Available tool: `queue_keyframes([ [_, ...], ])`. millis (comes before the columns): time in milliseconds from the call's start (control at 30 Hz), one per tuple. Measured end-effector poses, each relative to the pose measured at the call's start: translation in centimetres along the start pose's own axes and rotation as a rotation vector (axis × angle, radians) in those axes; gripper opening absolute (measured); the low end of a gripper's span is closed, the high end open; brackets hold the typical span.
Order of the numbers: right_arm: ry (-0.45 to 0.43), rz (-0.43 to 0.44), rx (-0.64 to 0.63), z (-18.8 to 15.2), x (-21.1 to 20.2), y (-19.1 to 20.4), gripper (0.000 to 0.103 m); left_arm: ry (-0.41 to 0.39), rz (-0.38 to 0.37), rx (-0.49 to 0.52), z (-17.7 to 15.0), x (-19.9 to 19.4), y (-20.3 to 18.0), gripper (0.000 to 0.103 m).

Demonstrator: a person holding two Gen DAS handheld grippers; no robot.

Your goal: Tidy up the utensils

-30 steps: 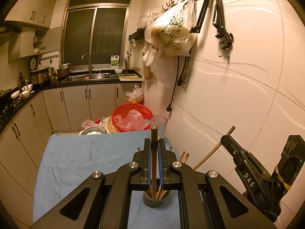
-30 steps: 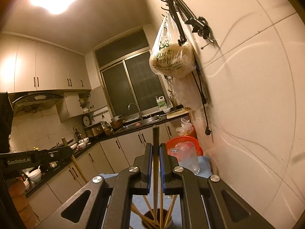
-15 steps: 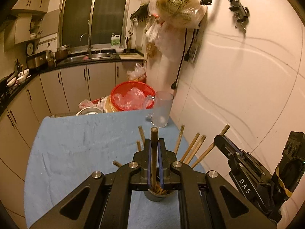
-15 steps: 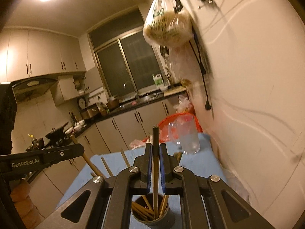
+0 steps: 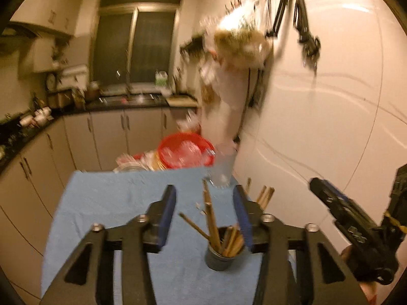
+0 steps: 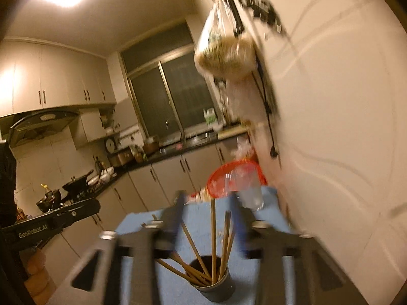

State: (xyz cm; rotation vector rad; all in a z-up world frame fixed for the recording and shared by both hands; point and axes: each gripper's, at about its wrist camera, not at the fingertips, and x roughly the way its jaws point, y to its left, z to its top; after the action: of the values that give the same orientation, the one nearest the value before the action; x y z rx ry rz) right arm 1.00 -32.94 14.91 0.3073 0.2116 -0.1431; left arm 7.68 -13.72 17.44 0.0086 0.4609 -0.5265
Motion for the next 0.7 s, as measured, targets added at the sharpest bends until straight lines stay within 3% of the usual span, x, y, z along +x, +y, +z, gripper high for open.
queue_keyframes([
  [33, -0.032, -0.011, -0.009, -0.1, -1.2, 0.4, 0.071, -0.017, 0.011, 0.000, -0.2, -0.8, 0.3, 0.051],
  [133, -0.078, -0.054, -0.033, -0.7, -3.8, 1.5, 0.072, -0.063, 0.059, -0.024, -1.8, -3.1, 1.6, 0.074],
  [300, -0.059, -0.141, -0.034, -3.8, -6.5, 2.4, 0.079, -0.093, 0.229, 0.023, -7.0, -4.3, 2.7, 0.082],
  [367, -0.037, -0.200, -0.041, -5.6, -7.2, 2.7, 0.080, -0.056, 0.291, 0.043, -9.5, -3.8, 3.1, 0.083],
  [500, 0.039, -0.307, -0.028, -9.7, -8.1, 2.9, 0.082, 0.085, 0.294, 0.022, -13.8, -2.3, 4.2, 0.084],
  [700, 0.161, -0.340, -0.007, -13.8, -9.2, 2.9, 0.082, 0.163, 0.331, -0.010, -17.3, -3.1, 4.6, 0.084],
])
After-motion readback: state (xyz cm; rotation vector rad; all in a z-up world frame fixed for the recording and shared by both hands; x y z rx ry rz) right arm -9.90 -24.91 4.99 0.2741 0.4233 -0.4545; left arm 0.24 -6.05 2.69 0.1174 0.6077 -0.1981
